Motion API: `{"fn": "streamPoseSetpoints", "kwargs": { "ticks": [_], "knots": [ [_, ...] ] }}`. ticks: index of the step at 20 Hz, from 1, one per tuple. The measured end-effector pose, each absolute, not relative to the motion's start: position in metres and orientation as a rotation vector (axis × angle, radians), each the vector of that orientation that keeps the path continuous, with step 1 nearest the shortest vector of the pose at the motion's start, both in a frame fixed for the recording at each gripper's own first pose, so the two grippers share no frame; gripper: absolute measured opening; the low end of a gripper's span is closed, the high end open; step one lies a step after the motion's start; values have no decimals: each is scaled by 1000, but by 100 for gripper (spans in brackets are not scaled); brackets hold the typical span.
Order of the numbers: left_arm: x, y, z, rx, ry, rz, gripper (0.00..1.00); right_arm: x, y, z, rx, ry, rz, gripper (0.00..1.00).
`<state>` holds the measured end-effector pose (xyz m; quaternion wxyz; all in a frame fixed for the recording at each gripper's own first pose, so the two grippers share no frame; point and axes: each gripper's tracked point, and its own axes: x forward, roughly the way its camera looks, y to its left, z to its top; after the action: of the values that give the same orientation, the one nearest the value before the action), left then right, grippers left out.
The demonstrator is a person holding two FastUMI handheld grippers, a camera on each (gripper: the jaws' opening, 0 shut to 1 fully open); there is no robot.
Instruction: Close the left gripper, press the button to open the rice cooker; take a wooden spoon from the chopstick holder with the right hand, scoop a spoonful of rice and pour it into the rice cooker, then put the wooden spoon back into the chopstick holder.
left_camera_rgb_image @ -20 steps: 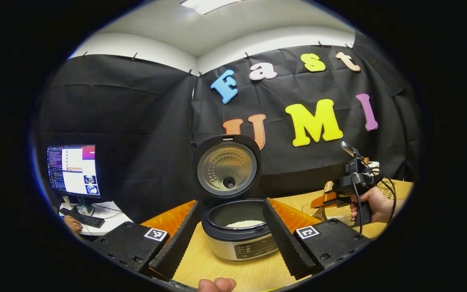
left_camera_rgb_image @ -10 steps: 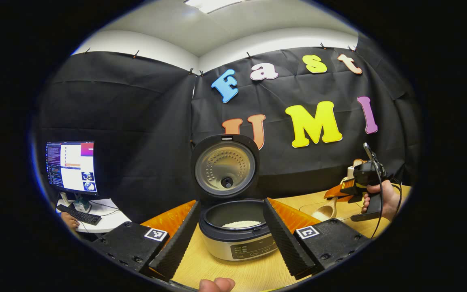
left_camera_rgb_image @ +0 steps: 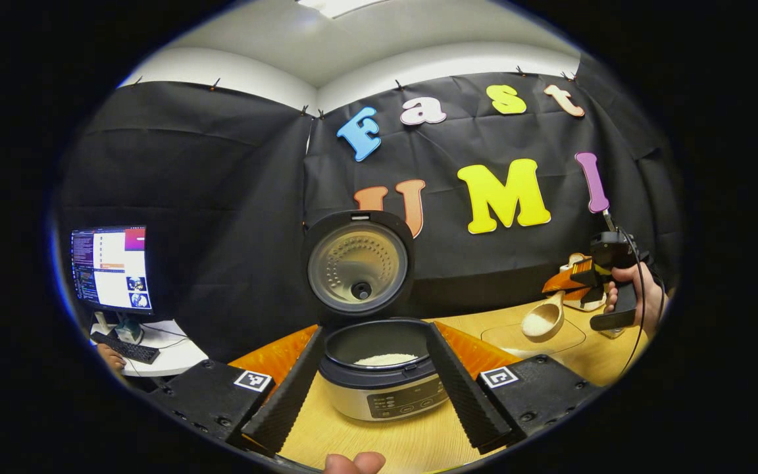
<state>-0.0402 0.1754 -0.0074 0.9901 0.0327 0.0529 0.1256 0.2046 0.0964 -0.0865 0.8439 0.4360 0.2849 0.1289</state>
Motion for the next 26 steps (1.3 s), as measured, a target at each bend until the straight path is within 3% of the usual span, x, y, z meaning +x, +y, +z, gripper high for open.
{"fn": "streamPoseSetpoints", "kwargs": {
  "ticks": [6,13,26],
  "knots": [
    [-42,187,-15,53,126,262,99,220,129,-45,915,565,321,0],
    [-51,203,-22,32,165,277,99,237,226,-1,852,573,432,0],
    [-61,230,-33,-13,191,305,99,239,366,-24,456,571,534,0]
  ]
}}
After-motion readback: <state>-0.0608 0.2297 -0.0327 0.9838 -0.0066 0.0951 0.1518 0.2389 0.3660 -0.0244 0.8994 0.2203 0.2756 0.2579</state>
